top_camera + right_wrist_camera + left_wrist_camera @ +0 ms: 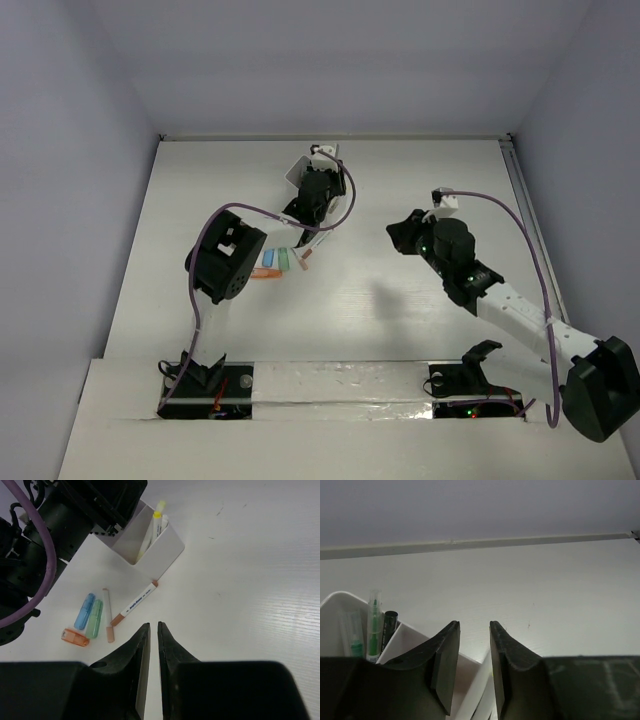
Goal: Sort the stationery into containers
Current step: Place the pen in the storage box, then pick up the pen from the center of the board.
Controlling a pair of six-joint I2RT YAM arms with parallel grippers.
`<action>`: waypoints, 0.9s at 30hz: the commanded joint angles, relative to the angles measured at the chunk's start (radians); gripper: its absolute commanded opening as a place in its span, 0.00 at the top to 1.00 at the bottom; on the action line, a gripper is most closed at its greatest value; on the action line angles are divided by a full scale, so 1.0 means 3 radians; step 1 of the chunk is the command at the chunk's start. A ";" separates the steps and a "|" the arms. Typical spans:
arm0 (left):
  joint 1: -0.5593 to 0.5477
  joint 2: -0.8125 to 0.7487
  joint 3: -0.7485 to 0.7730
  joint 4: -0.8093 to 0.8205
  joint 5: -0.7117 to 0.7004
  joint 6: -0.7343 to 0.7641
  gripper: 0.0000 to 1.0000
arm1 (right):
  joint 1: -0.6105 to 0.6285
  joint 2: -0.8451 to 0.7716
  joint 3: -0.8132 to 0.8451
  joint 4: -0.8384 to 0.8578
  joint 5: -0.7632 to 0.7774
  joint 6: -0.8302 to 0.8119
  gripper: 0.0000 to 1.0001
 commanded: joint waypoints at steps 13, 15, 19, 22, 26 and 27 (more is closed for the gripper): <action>-0.0027 -0.0927 -0.0206 0.0046 0.0159 -0.0150 0.73 | -0.0024 0.0301 0.0111 0.0266 -0.0539 -0.0254 1.00; -0.0154 -0.1233 -0.0242 -0.0025 0.0180 -0.0135 0.76 | -0.0024 0.0414 0.0152 0.0317 -0.0862 -0.0255 1.00; -0.0272 -0.1766 -0.0410 -0.0311 0.0159 -0.0196 0.85 | 0.0083 0.0721 0.0362 0.0185 -0.1128 -0.0311 1.00; -0.0303 -0.2262 -0.0742 -0.0506 0.0032 -0.0415 0.98 | 0.0332 0.1007 0.0633 -0.0080 -0.1139 -0.0408 1.00; -0.0303 -0.2937 -0.1254 -0.0782 -0.0142 -0.0758 1.00 | 0.0650 0.1447 0.1178 -0.0408 -0.0910 -0.0480 1.00; -0.0303 -0.3191 -0.1346 -0.0904 -0.0178 -0.0809 1.00 | 0.0696 0.1635 0.1282 -0.0480 -0.0878 -0.0490 1.00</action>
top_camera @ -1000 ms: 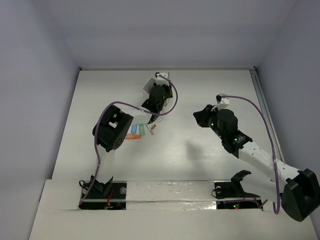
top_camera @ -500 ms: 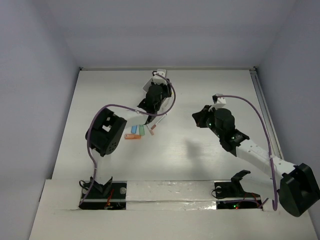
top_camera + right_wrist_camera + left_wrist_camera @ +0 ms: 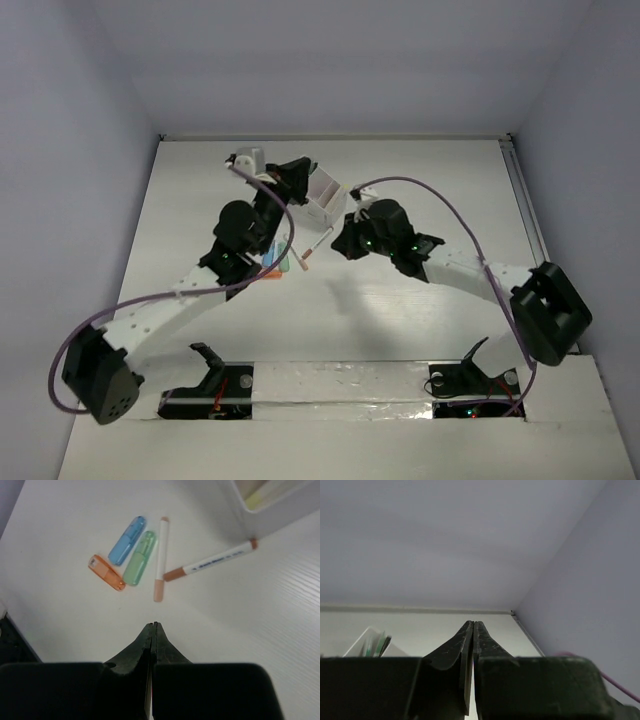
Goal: Sort the stationery into containers
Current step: Pick up the pen from the center of the board.
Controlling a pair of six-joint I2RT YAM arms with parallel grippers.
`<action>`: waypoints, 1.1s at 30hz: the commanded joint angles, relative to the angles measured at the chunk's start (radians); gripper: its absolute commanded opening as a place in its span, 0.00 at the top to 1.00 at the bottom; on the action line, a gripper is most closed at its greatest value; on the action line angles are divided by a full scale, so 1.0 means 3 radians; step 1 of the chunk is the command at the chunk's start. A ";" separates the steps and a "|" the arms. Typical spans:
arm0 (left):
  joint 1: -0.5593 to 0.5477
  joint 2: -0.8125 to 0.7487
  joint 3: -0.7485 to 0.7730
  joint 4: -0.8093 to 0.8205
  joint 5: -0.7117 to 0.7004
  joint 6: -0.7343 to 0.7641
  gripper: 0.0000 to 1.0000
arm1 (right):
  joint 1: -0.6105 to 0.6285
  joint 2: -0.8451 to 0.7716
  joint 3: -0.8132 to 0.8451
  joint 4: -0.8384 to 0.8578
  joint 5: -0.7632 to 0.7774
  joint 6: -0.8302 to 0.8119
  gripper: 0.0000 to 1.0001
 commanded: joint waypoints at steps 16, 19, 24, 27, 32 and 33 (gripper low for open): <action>0.0024 -0.2219 -0.0890 -0.2157 -0.0344 -0.0722 1.00 | 0.0550 0.1838 0.2173 -0.1243 0.0410 -0.0592 0.69; 0.0024 -0.2408 -0.0890 -0.2383 -0.0344 -0.0727 1.00 | 0.0580 0.2094 0.2465 -0.1407 0.0523 -0.0664 0.69; 0.0024 -0.2633 -0.0941 -0.2429 -0.0298 -0.0747 0.99 | 0.0580 0.2400 0.2874 -0.1637 0.0717 -0.0751 0.67; 0.0024 -0.2618 -0.0971 -0.2378 -0.0293 -0.0727 0.98 | 0.0580 0.2564 0.3023 -0.1714 0.0702 -0.0782 0.67; 0.0024 -0.2516 -0.0992 -0.2332 -0.0252 -0.0711 0.98 | 0.0580 0.2748 0.3192 -0.1796 0.0692 -0.0808 0.67; 0.0024 -0.2506 -0.1007 -0.2307 -0.0247 -0.0711 0.98 | 0.0580 0.2764 0.3212 -0.1791 0.0667 -0.0808 0.67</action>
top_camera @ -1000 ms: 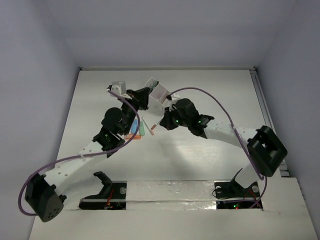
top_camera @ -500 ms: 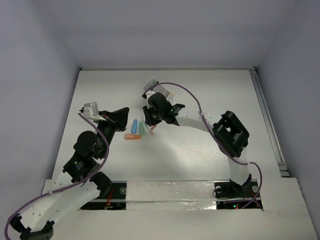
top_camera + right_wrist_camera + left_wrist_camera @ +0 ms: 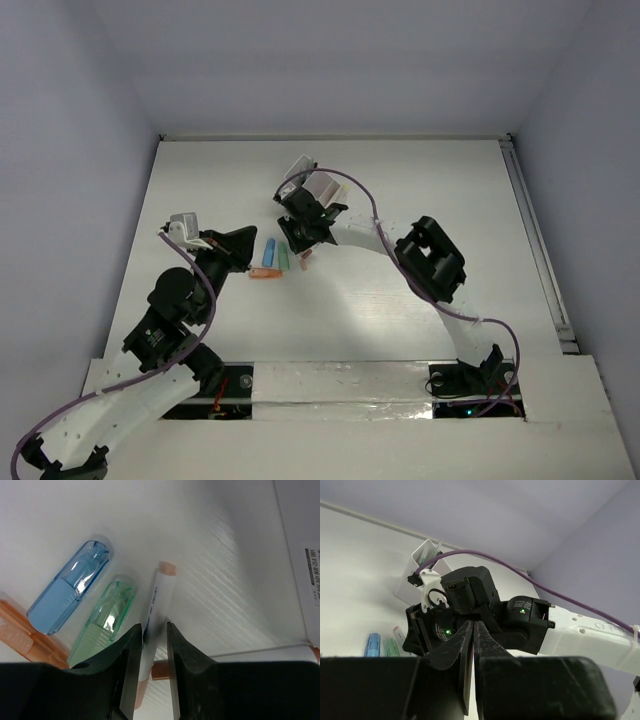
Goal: Sort the stationery into containers
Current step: Pick up the pen from the center of the board.
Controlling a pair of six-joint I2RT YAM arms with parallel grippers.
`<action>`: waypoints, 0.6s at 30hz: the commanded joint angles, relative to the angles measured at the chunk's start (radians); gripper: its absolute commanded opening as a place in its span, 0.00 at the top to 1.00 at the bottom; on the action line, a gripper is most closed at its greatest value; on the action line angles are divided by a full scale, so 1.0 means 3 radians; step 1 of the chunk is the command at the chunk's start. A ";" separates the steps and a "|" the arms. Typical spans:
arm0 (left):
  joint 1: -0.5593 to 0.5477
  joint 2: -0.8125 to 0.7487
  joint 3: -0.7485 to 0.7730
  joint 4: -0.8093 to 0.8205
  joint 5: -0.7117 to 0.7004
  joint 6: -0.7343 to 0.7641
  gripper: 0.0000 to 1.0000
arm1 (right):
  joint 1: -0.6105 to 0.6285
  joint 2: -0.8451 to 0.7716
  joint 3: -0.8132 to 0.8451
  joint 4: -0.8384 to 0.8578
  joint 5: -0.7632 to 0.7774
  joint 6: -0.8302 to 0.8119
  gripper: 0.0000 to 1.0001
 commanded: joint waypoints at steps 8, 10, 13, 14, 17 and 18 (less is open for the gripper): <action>0.0002 0.0057 -0.0074 0.0162 0.0059 0.0026 0.98 | 0.0023 0.0267 0.0392 -0.0140 0.0070 -0.0094 0.67; 0.0002 0.0052 -0.0084 0.0167 0.0054 0.0026 0.98 | 0.0023 0.0344 0.0484 -0.0161 0.0101 -0.0104 0.68; 0.0002 0.0052 -0.0095 0.0167 0.0054 0.0021 0.98 | 0.0023 0.0400 0.0530 -0.0202 0.0157 -0.0110 0.69; 0.0002 0.0052 -0.0095 0.0167 0.0049 0.0021 0.98 | 0.0023 0.0406 0.0530 -0.0197 0.0167 -0.0115 0.69; 0.0002 0.0052 -0.0084 0.0167 0.0049 0.0021 0.98 | 0.0023 0.0431 0.0535 -0.0217 0.0178 -0.0130 0.76; 0.0002 0.0036 -0.0084 0.0167 0.0044 0.0021 0.98 | 0.0023 0.0426 0.0525 -0.0212 0.0213 -0.0135 0.78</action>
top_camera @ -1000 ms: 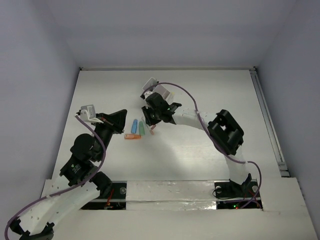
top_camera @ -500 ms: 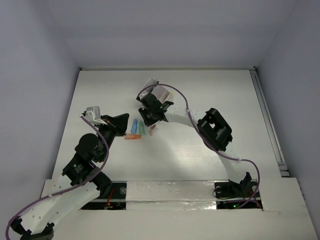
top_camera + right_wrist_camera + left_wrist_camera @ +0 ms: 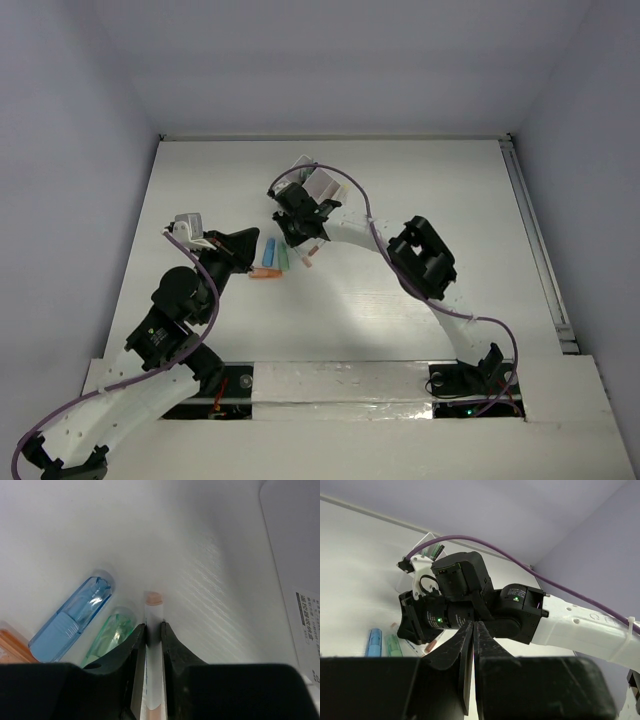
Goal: Sort the stationery into containers
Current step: Pick up the pen from the center of the board, then place the pen in the storage box.
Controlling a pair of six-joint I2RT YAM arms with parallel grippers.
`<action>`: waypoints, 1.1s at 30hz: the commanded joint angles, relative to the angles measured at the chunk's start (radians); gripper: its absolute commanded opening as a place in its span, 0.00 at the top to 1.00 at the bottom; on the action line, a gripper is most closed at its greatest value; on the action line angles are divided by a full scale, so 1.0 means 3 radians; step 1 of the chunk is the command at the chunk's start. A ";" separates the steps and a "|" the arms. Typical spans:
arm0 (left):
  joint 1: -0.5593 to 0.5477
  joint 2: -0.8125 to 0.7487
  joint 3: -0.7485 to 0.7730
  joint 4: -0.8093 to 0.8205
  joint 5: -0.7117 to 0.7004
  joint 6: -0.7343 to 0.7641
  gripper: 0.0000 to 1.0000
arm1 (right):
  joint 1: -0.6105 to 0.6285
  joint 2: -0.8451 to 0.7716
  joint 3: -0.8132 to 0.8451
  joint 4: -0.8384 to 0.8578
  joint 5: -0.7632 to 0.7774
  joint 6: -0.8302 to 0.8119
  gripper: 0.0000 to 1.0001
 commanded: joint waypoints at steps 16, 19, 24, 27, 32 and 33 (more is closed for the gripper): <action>0.0002 -0.0018 -0.0031 0.0148 -0.0020 -0.0006 0.98 | 0.0100 -0.0898 -0.0746 0.1152 0.0219 0.0364 1.00; 0.0002 0.0007 -0.0051 0.0158 0.0006 -0.0021 0.98 | 0.0100 -0.1251 -0.0941 0.1550 0.0459 0.0431 1.00; 0.0002 0.0150 -0.0143 0.0331 0.0251 -0.0057 0.98 | -0.0140 -0.1721 -0.1478 0.2241 0.0863 0.0563 1.00; 0.0002 0.0283 -0.0230 0.0556 0.0501 -0.0077 0.99 | -0.0410 -0.1814 -0.1764 0.2671 0.1037 0.0722 1.00; 0.0002 0.0508 -0.0389 0.0771 0.0691 -0.0139 0.99 | -0.0733 -0.1733 -0.1862 0.3008 0.1155 0.0921 1.00; 0.0002 0.0544 -0.0419 0.0853 0.0716 -0.0144 0.99 | -0.0764 -0.1712 -0.1862 0.3039 0.1195 0.0932 1.00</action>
